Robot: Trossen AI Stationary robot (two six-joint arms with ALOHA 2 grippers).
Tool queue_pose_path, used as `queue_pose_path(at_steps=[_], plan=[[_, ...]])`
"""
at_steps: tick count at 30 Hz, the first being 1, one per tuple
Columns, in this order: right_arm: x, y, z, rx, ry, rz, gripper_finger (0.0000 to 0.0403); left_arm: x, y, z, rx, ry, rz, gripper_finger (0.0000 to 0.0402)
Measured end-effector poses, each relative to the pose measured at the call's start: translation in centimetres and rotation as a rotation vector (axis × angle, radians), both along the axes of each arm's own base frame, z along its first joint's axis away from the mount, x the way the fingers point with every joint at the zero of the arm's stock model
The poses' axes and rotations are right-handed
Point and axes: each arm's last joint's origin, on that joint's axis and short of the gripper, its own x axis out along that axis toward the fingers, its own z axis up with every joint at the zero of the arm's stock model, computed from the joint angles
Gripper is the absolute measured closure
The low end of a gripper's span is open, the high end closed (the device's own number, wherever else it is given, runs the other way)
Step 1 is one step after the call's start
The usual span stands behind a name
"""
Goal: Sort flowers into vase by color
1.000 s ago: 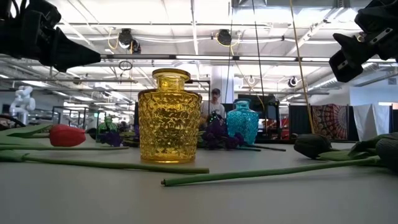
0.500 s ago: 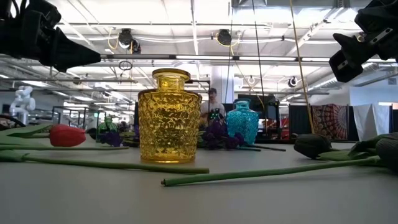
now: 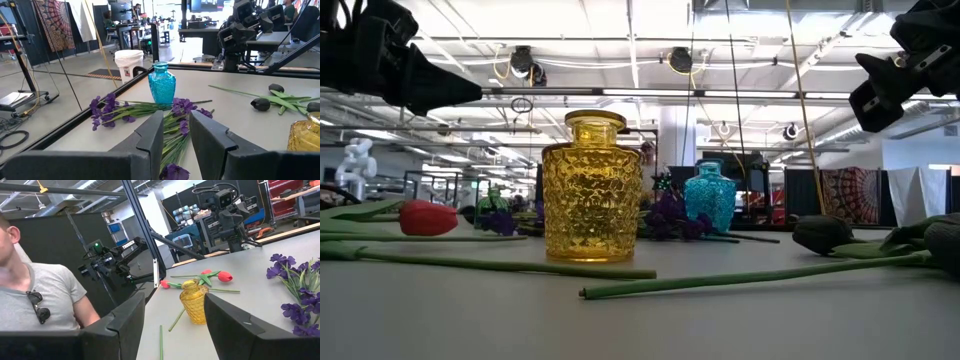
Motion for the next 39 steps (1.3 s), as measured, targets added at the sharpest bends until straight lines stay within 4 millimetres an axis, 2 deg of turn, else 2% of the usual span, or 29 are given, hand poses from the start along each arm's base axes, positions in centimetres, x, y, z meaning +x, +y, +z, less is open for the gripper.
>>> queue_pose_path(at_steps=[39], plan=[[0.0, 0.0, 0.0, 0.025, 0.008, 0.002, 0.0206, 0.0, 0.0, 0.01, 0.0, 0.0, 0.0, 0.0299]])
